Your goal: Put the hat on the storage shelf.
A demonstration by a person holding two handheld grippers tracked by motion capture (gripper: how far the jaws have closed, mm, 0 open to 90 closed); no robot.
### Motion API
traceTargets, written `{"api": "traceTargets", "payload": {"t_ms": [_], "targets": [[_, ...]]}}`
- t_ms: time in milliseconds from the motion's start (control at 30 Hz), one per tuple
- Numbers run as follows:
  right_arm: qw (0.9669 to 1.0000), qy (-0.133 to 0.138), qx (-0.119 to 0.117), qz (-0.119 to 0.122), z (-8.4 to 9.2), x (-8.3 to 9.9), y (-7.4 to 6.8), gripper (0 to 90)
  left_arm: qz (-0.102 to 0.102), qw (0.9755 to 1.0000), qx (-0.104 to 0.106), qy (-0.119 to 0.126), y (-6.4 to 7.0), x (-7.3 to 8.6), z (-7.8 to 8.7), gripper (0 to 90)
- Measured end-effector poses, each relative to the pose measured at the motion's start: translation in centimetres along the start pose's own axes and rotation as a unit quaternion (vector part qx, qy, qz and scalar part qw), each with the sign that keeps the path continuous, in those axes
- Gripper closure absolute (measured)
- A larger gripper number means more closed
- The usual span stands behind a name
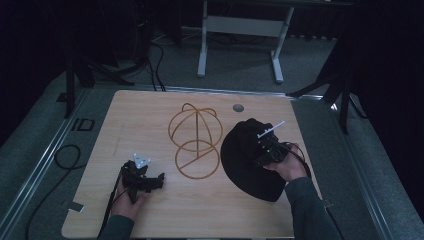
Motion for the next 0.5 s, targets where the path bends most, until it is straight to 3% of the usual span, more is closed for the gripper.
{"api": "traceTargets", "payload": {"t_ms": [267, 500], "targets": [[1.0000, -0.003, -0.002, -0.008, -0.07, -0.26, 0.41, 67.6, 0.000, 1.0000, 0.000, 0.000, 0.00, 0.00, 0.00, 2.6], [0.9999, -0.003, 0.009, 0.012, 0.37, -0.45, 0.54, 83.0, 0.000, 1.0000, 0.000, 0.000, 0.00, 0.00, 0.00, 2.6]]}}
Point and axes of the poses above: each handheld gripper's, and its own axes: z roughly backward along the jaws, x roughly out of its underside, y roughly to its right, the point moved 6 cm from there along -z, roughly forward along the jaws, and after that the axes turned 3 degrees about -x, right-handed, at the moved point
